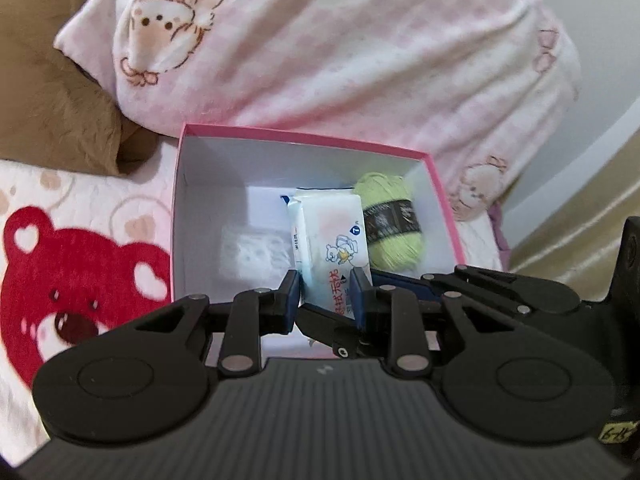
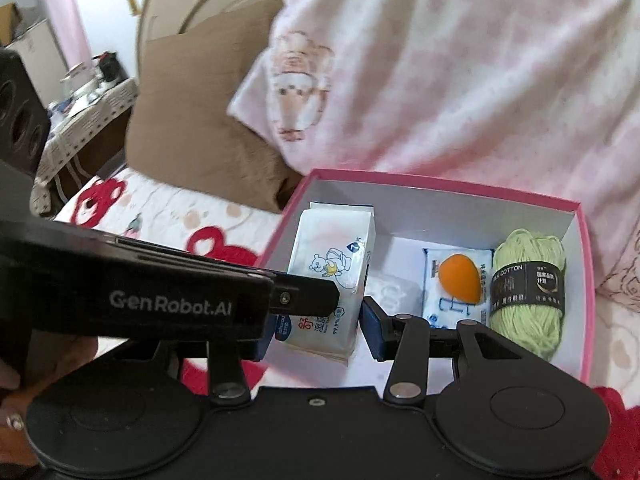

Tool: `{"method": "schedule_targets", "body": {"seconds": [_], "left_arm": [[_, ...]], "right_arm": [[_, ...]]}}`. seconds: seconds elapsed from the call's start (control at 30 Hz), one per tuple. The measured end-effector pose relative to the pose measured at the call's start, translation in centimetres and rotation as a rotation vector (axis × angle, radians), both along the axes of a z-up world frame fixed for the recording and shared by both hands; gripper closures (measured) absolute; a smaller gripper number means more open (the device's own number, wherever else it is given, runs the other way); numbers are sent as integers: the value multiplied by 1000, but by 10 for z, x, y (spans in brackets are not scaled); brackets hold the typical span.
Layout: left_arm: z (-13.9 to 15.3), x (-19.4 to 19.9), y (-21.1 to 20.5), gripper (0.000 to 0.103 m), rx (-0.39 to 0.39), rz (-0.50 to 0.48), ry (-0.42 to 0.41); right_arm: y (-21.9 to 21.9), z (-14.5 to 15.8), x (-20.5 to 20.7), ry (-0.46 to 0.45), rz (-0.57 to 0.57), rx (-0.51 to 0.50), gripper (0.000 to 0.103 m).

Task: Organize objects
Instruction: 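Lower the tissue packet into the box, open the left gripper and withdraw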

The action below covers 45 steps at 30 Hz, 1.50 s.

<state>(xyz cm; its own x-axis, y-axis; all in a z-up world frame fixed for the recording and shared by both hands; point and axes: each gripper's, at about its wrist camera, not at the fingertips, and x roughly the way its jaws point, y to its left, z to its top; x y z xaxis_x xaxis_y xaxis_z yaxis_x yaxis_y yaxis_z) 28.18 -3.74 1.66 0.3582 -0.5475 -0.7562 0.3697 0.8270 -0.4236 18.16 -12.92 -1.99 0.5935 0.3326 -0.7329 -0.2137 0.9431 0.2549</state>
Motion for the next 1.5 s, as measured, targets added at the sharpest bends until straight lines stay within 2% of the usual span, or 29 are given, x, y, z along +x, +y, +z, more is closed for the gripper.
{"method": "schedule_targets", "body": {"seconds": [0.13,0.27,0.53,0.7,0.8,0.83,0.87,0.93,1.1,1.33,1.4,1.5], "left_arm": [[-24,34,-13,78,18,-6,56],[-48,59,-25,78,33,6,88],[-85,85,-37,78,51,65,160],[-90,85,-44,77,79,82,125],[-88,82,-44,77,87,84,119],[-86,81,-44,78,90,85,113],[-84,77,-43,78,96,86,98],[-77,72,-41,77,113,87,61],[-53,56,-28,68,121,71,23],[-28,23,-8,66,145,49,76],[-20,12,-4,64,162,39,68],[-7,-12,4,56,180,38,25]], "right_arm": [[-9,-27,30,64,-53,32,53],[-13,-49,54,109,-82,23,53],[-16,-84,86,200,-84,3,53],[-16,-93,91,203,-84,5,52],[-16,-90,84,164,-74,-18,48],[-15,-88,82,157,-66,-24,44],[-16,-85,78,140,-66,-29,40],[-19,-77,69,104,-54,-37,38],[-29,-59,43,62,-41,-44,37],[-36,-28,-13,-3,-12,-44,37],[-36,-19,-26,-25,3,-28,37],[-35,-2,-46,-60,28,-16,36]]}}
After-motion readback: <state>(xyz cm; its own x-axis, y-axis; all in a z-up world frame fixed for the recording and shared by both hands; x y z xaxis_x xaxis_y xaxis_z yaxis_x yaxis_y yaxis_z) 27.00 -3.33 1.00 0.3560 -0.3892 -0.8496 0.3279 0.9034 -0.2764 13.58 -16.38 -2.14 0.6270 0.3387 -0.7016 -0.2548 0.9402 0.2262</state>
